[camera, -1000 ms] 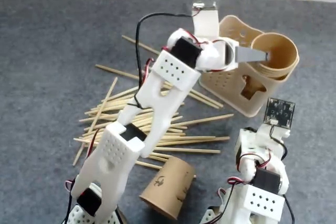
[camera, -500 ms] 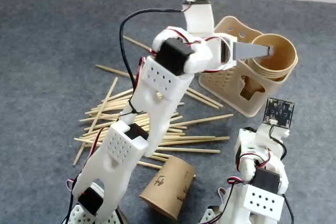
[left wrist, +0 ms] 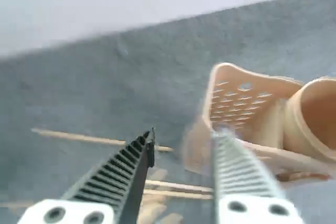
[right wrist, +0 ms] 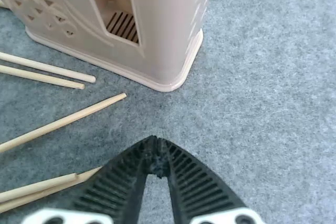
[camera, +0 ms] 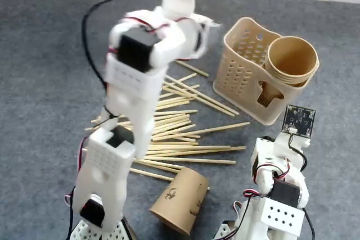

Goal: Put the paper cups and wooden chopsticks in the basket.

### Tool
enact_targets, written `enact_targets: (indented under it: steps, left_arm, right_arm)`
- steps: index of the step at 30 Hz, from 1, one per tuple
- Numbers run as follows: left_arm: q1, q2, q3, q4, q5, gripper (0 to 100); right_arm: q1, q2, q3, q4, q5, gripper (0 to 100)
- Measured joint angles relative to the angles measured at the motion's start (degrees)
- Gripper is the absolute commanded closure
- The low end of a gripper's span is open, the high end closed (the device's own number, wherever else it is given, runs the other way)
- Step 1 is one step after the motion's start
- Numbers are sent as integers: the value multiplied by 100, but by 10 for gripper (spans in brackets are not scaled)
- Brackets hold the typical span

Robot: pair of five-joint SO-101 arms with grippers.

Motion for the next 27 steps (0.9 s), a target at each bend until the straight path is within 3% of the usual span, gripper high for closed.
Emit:
enact_targets:
  steps: [3, 6, 11, 18, 27]
  left_arm:
    - [-141, -220, 0, 0, -1055, 962]
    - [-176, -448, 255, 0, -1653, 950]
    - [-264, -1240, 1679, 0, -1811, 947]
    - [-237, -3305, 4703, 0, -2057, 937]
    - [-229, -5714, 7947, 0, -2242, 732]
  right_arm:
    - [0, 0, 0, 0, 0, 992]
    - [0, 0, 0, 0, 0, 992]
    - [0, 0, 0, 0, 0, 992]
    - [0, 0, 0, 0, 0, 992]
    - [0, 0, 0, 0, 0, 992]
